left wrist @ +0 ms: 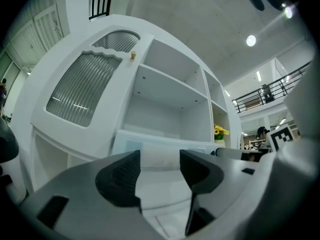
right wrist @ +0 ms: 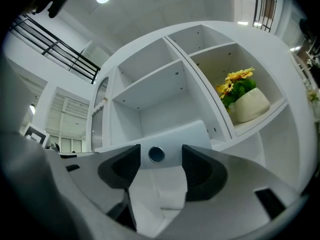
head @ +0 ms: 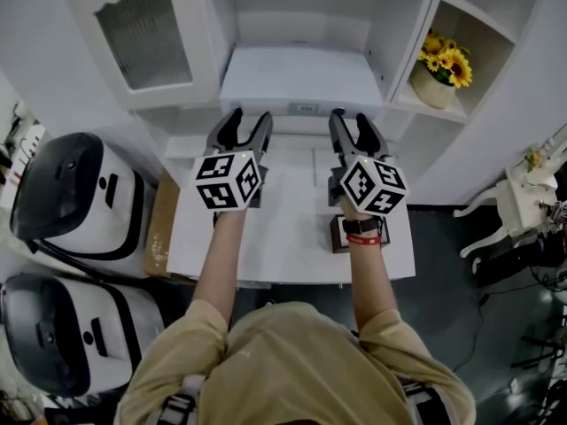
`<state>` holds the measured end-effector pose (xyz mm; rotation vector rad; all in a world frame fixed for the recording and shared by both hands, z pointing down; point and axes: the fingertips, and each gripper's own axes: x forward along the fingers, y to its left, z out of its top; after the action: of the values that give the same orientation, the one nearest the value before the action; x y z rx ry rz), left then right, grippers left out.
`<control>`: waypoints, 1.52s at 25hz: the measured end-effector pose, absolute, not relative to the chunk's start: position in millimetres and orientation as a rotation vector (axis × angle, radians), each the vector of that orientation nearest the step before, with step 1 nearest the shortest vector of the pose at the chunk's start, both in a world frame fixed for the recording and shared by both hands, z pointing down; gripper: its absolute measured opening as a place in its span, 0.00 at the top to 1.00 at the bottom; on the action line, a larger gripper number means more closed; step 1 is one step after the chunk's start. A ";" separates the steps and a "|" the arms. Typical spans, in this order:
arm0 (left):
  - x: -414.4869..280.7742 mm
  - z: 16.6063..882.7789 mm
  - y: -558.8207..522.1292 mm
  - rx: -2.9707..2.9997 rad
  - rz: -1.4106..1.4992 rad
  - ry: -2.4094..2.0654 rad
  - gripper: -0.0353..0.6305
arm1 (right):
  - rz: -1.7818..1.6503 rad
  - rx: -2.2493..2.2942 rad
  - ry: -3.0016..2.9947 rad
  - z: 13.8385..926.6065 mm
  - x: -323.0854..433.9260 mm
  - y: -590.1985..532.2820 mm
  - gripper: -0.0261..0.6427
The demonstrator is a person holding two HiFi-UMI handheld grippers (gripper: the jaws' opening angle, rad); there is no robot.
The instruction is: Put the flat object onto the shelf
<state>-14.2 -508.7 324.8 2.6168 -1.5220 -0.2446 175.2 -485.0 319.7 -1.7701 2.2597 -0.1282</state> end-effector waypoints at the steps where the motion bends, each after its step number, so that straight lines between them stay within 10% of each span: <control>1: -13.7 325.4 -511.7 2.616 -0.245 -1.518 0.56 | -0.127 -1.773 2.255 319.8 176.1 -487.4 0.55; 38: -1.3 325.0 -597.8 2.637 -0.168 -1.495 0.58 | -0.130 -1.854 2.210 317.3 188.5 -567.0 0.56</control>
<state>-1.3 -597.8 325.0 2.6373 -1.4952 -0.1680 188.5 -567.0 317.3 -1.8543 2.2103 -0.1302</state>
